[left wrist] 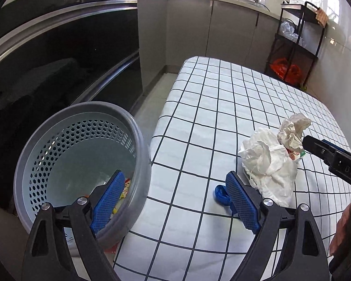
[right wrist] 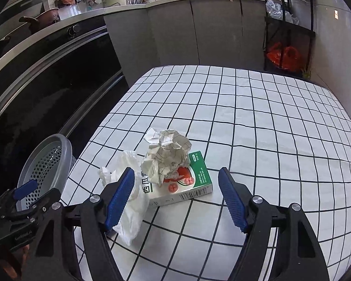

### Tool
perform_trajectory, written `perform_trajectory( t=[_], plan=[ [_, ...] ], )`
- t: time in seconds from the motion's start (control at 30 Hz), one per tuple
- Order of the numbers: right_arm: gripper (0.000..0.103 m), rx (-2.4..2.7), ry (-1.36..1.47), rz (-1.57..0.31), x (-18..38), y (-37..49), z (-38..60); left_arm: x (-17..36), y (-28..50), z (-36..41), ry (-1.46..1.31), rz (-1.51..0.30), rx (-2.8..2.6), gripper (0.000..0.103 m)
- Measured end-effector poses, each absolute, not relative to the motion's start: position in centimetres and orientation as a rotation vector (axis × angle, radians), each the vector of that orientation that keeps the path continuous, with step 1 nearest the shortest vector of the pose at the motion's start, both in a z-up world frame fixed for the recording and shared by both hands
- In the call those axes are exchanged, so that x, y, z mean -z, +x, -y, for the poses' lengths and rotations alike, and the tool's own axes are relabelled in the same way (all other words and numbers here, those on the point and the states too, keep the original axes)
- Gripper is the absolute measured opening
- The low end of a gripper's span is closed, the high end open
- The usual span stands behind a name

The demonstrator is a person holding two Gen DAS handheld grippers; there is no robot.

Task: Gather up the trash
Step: 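Grasp the crumpled grid-printed paper with the right gripper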

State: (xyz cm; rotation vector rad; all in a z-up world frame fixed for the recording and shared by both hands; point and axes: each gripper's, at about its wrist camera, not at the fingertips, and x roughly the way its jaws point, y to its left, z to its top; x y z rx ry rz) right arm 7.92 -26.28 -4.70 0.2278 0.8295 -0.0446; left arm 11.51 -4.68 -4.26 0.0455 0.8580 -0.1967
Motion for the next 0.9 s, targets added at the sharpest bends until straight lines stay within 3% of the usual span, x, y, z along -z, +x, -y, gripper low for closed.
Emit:
perform_trajectory(
  t=[0.37, 0.53, 0.9],
  plan=[
    [0.071, 0.051, 0.276, -0.893, 6.5, 11.7, 25.6, 4.5, 11.6, 5.3, 0.097, -0.844, 0.196, 0.086],
    [0.039, 0.035, 0.299, -0.893, 6.4, 11.7, 25.7, 4.3, 11.1, 5.7, 0.102, -0.835, 0.211, 0.086],
    [0.036, 0.044, 0.329, -0.784, 3.0, 7.3, 28.5, 3.9, 10.1, 7.7, 0.104, -0.831, 0.287, 0.086]
  ],
)
